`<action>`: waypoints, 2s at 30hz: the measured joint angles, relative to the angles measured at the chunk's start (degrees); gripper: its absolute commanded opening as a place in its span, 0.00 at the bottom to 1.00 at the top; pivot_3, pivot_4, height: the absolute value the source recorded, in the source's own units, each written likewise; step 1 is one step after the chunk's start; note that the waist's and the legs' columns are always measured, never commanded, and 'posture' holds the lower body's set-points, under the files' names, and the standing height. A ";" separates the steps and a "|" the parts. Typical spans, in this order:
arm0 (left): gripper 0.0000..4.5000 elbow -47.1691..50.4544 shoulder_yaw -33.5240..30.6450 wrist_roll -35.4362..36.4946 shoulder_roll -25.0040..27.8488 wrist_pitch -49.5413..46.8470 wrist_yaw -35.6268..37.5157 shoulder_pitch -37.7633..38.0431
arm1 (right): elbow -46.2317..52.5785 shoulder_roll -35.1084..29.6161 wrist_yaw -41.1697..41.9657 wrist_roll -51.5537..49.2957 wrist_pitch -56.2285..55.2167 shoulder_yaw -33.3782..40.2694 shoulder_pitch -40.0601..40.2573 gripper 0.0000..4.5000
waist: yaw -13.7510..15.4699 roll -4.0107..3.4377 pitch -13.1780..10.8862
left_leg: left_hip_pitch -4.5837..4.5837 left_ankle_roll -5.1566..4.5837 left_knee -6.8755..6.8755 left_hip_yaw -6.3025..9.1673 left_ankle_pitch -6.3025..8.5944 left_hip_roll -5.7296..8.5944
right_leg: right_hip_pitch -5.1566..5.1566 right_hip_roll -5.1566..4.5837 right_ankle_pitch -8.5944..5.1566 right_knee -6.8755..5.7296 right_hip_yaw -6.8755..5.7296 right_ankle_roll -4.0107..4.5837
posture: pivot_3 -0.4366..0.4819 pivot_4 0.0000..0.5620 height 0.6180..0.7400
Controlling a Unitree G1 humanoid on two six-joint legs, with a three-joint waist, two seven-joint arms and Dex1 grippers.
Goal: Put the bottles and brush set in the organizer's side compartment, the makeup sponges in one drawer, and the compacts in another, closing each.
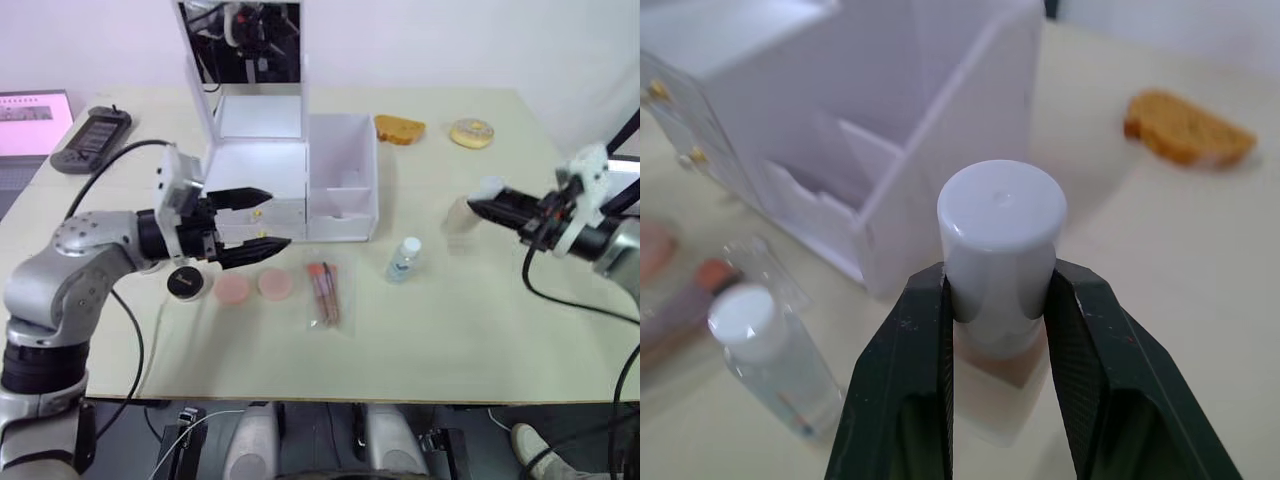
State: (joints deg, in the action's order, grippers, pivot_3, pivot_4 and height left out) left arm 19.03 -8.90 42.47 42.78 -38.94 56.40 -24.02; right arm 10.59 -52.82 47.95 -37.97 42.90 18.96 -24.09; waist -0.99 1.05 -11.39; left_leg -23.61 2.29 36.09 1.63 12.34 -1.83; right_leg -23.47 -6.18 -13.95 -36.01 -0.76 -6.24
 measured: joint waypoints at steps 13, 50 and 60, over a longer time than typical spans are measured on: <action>1.00 5.18 -5.91 -0.96 -0.73 4.06 -5.36 10.77 | -7.64 2.40 11.55 0.90 6.15 -19.64 -27.21 0.17 | 0.19 -0.01 -0.02 | -0.22 0.00 -0.06 -0.07 0.01 -0.07 | -0.30 0.16 0.02 -0.02 0.19 0.03 | 0.48 0.27 1.00; 1.00 6.74 -4.70 -1.82 -0.48 5.38 -8.97 9.60 | -24.14 22.74 -1.36 25.56 -0.03 -30.76 -30.45 0.17 | 0.15 -0.04 -0.02 | -0.74 0.36 0.06 -0.04 -0.26 -0.08 | -0.89 0.33 0.50 -0.14 0.33 0.07 | 0.48 0.27 1.00; 1.00 4.15 -1.51 -3.87 -1.25 7.32 -7.78 7.30 | -20.28 22.30 -3.00 24.90 2.75 -27.99 -29.95 0.94 | 0.17 -0.04 -0.02 | -0.75 0.35 0.07 -0.03 -0.26 -0.09 | -0.90 0.33 0.56 -0.14 0.33 -0.06 | 0.48 0.27 1.00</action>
State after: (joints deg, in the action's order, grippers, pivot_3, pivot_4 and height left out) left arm 23.18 -10.40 38.60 41.53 -31.62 48.62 -16.71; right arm -9.69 -30.52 44.95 -13.08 45.65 -9.03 -54.05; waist -0.82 1.01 -11.41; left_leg -24.37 2.65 36.16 1.59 12.08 -1.92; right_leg -24.37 -5.85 -13.39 -36.14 -0.43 -6.30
